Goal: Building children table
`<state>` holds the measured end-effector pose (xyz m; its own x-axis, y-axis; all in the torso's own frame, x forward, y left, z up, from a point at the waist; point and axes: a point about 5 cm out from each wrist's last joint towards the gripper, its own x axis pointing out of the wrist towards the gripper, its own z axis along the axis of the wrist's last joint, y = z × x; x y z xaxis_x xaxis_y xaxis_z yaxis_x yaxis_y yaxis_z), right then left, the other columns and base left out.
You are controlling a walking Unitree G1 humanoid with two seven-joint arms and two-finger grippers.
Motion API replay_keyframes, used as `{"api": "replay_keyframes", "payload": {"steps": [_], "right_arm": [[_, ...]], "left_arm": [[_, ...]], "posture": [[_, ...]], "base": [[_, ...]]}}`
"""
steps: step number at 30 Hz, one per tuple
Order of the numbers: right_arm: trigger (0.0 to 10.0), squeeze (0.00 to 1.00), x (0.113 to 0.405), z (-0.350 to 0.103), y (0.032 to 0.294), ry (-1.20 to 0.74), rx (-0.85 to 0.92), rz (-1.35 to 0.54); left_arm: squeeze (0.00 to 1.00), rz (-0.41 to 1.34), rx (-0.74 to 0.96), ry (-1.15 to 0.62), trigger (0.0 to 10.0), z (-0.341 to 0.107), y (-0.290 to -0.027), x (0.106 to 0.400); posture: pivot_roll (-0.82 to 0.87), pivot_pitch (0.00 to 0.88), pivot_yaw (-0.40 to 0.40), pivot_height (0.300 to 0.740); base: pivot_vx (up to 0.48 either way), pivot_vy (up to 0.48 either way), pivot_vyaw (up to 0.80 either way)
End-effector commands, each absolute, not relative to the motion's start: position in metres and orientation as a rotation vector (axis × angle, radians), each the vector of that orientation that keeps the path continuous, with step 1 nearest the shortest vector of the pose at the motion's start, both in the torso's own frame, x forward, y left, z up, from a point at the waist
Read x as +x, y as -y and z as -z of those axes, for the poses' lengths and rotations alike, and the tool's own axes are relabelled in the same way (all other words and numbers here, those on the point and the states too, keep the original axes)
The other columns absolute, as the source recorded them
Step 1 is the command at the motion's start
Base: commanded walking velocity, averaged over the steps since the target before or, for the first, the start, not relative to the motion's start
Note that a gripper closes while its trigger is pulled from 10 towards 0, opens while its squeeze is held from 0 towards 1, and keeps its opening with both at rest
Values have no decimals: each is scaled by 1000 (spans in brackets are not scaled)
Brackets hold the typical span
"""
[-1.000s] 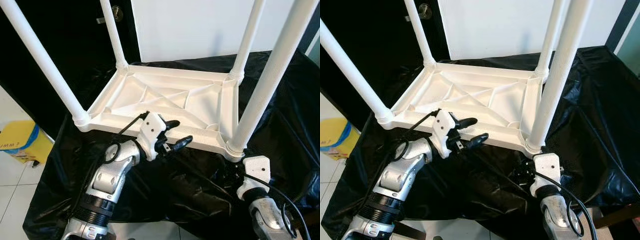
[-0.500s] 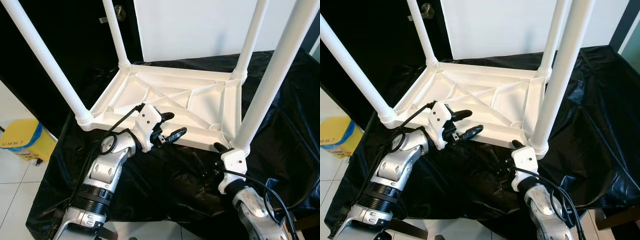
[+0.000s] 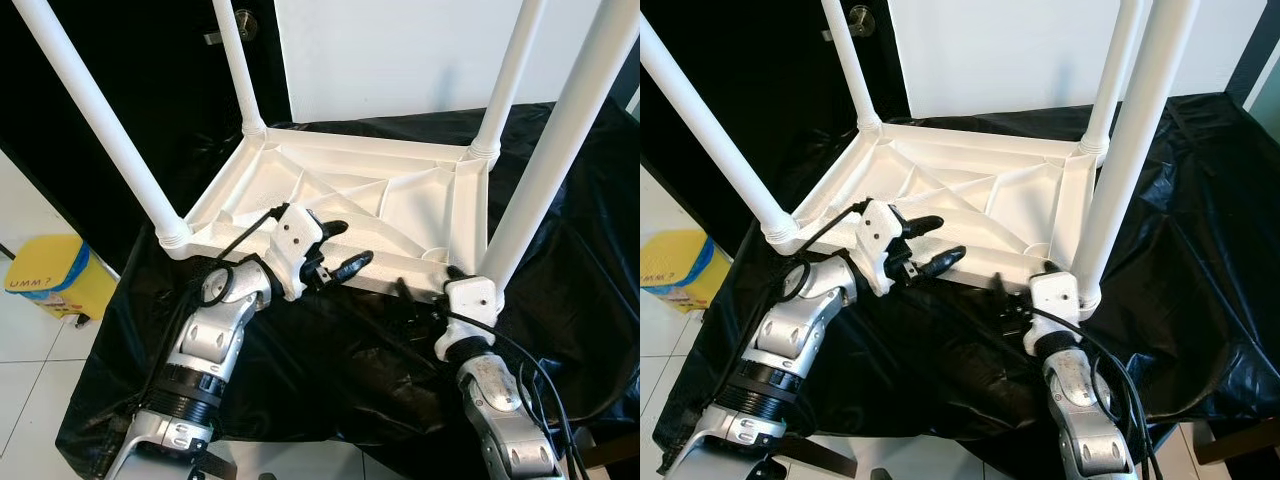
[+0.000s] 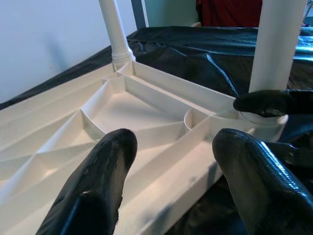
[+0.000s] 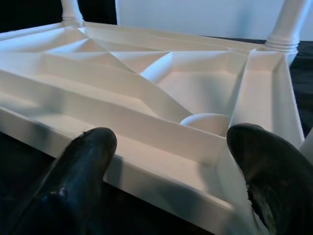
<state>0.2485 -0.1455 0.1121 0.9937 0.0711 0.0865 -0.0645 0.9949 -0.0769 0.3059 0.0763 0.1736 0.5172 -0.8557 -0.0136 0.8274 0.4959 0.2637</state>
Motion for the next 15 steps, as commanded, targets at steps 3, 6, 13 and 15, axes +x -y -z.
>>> {"api": "replay_keyframes", "payload": {"steps": [3, 6, 13, 15], "right_arm": [[10000, 0, 253, -106, 163, 63, -64, 55], [10000, 0, 257, -105, 173, 60, -52, 142], [10000, 0, 266, -105, 192, 74, -48, 271], [10000, 0, 267, -106, 200, 77, -58, 302]], "left_arm": [[0, 1029, 277, 115, 10000, -167, -72, 301], [0, 1057, 264, 117, 10000, -165, -63, 297], [0, 1101, 245, 113, 10000, -161, -53, 289], [0, 1104, 246, 111, 10000, -161, -52, 288]], "posture": [[-137, 7, 61, 740], [-140, 6, 67, 740], [-146, 8, 76, 740], [-146, 9, 77, 740]], "base": [[0, 0, 0], [0, 0, 0], [0, 0, 0], [0, 0, 0]]}}
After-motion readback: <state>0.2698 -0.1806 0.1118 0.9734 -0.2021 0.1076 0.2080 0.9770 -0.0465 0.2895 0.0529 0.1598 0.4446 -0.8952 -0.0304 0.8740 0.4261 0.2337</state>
